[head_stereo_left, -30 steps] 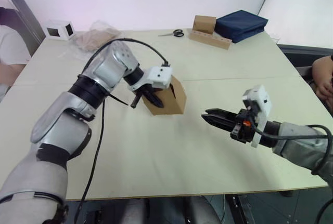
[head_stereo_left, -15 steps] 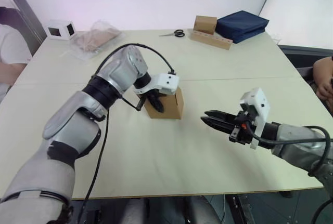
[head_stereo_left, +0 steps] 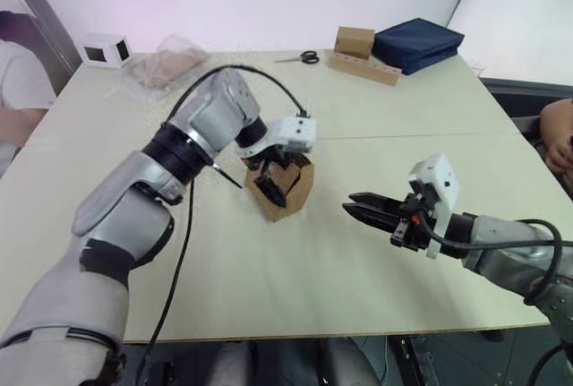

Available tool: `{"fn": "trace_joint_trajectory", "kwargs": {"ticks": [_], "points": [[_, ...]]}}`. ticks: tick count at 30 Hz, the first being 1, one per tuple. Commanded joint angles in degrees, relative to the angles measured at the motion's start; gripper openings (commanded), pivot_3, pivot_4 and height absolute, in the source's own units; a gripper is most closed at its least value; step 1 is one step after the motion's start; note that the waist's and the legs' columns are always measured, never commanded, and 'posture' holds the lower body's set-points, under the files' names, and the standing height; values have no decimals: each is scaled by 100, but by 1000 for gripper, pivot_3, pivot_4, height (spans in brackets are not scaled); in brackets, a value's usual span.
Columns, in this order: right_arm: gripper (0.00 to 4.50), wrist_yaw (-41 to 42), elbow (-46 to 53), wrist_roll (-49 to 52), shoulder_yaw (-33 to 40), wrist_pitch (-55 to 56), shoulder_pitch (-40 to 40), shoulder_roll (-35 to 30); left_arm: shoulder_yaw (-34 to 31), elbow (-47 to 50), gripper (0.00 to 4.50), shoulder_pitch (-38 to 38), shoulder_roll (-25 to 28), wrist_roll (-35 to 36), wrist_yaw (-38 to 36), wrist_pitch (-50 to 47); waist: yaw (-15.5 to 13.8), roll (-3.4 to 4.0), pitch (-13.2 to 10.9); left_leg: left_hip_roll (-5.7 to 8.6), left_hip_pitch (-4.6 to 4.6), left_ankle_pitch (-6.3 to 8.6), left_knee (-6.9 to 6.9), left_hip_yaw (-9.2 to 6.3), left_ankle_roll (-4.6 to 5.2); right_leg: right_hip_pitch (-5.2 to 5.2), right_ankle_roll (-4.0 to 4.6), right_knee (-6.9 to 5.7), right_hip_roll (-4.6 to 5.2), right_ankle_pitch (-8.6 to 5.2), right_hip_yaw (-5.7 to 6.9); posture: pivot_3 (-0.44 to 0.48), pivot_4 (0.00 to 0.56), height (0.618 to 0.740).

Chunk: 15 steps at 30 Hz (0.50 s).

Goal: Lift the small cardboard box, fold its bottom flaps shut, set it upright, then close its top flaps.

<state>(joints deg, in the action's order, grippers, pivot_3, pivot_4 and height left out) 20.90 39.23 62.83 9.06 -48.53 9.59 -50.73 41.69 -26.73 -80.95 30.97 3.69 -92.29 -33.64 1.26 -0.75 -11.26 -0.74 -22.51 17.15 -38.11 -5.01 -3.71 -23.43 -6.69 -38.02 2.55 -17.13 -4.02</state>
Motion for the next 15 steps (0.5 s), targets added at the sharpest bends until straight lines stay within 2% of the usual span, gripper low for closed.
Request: {"fn": "trace_joint_trajectory", "kwargs": {"ticks": [1, 4, 9, 15], "points": [[988, 121, 101, -58, 37, -3, 143, -4, -111, 647, 4477, -83, 383, 389, -21, -354, 7, 4, 1, 0, 3, 0, 1, 0, 0, 0, 0, -4, 0, 0, -1, 0, 150, 740], [988, 208, 63, -126, -15, -21, 206, 1, -215, 928, 4477, -182, 593, 626, -21, -669, -6, 4, 1, -1, 3, 0, 0, -1, 0, 0, 0, -7, -1, 0, 0, 0, 150, 740], [988, 276, 29, -134, -28, -63, 297, 56, -273, 863, 4477, -450, 1005, 1012, -21, -605, -17, 4, 1, -1, 1, 0, -3, 0, 0, 1, 0, -6, 1, 0, 1, 0, 150, 740], [988, 82, 113, -319, -350, -56, 385, 436, -776, -561, 4477, -899, 1241, 1288, -21, -49, 1, 4, 1, -1, 3, 0, -3, 0, 0, 0, 0, -7, -2, -1, 2, 0, 150, 740]]}}
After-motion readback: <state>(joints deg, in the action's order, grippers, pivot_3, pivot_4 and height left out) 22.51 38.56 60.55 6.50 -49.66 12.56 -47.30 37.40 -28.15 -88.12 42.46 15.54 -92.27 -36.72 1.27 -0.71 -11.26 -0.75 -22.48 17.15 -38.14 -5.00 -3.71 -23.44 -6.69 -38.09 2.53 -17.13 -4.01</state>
